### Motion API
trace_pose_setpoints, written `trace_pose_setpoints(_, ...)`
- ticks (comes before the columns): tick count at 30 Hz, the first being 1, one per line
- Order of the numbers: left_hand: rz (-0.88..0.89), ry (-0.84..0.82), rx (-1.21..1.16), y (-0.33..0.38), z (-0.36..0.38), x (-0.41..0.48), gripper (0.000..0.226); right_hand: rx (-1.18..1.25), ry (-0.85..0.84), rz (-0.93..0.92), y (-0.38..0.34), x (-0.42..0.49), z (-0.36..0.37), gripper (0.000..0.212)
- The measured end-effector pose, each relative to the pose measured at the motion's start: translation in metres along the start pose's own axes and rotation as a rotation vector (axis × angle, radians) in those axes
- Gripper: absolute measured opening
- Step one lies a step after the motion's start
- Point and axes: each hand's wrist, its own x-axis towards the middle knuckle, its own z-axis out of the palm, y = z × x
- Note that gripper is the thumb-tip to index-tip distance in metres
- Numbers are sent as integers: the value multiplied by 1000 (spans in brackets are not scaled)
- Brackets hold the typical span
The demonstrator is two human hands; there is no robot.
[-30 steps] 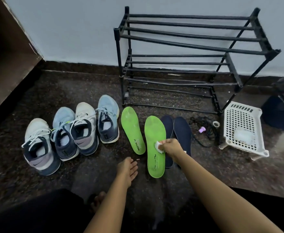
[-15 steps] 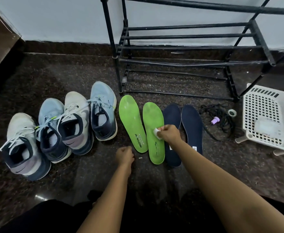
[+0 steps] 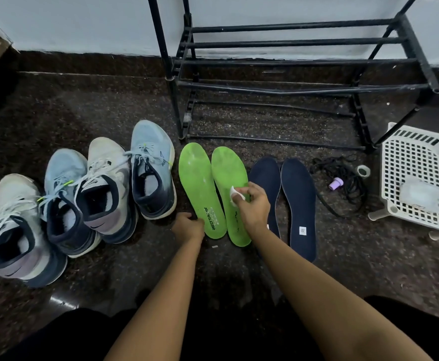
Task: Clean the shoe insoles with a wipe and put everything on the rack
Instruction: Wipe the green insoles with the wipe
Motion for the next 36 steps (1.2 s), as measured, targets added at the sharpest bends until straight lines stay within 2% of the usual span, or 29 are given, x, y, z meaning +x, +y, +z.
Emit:
trace_pose_setpoints(4, 101, 21, 84, 5, -8, -9, 13, 99, 50, 33, -6, -7, 0, 6)
trace_pose_setpoints(12, 242, 199, -41, 3, -19, -48, 25, 125, 38, 67, -24, -23, -33, 9)
trace_pose_setpoints(18, 355, 176, -206, 8, -41, -90, 21, 148, 21, 8, -63, -47, -64, 9)
trace_pose_setpoints(24, 317, 13, -498, 27, -70, -134, 11, 121, -54, -135, -108, -83, -97, 8)
trace_pose_setpoints(27, 313, -70, -582, 21, -62, -115, 29, 99, -59, -175, -133, -103, -113, 11)
trace_pose_setpoints(32, 340, -271, -705, 62, -110, -206, 36, 123, -88, -267, -169, -130, -143, 26)
trace_pose_setpoints(36, 383, -399, -810, 83, -133, -258, 30, 167, -78, -338, -204, -150, -169, 23)
